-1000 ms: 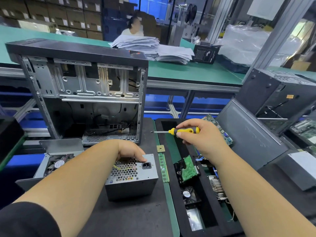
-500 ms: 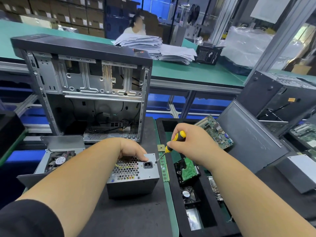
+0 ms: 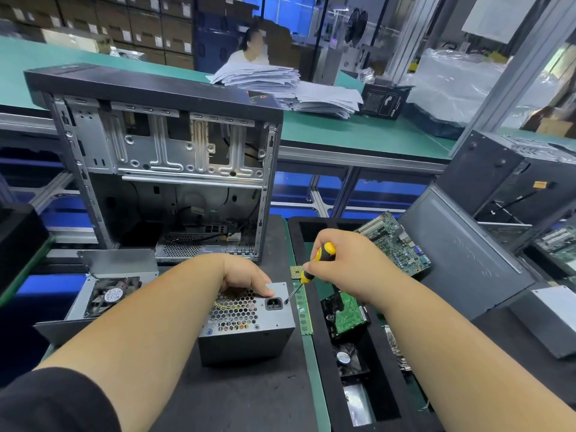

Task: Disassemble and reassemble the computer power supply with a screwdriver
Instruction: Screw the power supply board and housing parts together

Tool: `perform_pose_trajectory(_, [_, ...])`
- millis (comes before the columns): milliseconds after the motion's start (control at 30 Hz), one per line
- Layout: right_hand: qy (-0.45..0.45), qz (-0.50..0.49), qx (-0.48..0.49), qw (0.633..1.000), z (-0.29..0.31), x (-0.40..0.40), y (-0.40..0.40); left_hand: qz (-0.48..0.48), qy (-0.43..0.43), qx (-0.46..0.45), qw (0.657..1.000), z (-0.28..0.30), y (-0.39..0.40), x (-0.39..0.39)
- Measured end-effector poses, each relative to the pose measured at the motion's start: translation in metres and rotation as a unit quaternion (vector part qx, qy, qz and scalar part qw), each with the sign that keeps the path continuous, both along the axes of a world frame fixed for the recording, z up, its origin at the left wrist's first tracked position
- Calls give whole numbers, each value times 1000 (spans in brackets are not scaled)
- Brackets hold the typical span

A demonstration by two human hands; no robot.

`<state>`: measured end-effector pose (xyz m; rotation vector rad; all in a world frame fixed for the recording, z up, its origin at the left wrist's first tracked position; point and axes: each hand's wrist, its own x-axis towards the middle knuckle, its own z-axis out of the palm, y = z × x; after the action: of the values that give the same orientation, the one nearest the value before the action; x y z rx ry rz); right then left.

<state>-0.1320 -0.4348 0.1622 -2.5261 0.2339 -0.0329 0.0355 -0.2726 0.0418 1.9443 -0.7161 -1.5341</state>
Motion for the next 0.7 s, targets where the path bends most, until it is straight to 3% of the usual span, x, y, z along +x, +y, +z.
perform_pose_trajectory(300, [21, 48, -98, 994, 11, 16, 9, -2, 13, 14, 1000, 4, 0, -1])
perform_pose_trajectory(467, [49, 102, -93, 989, 23, 23, 13, -9, 3, 19, 1000, 3, 0, -2])
perform_pose_trajectory(700, [73, 146, -225, 961, 38, 31, 19, -8, 13, 21, 1000, 6, -1, -2])
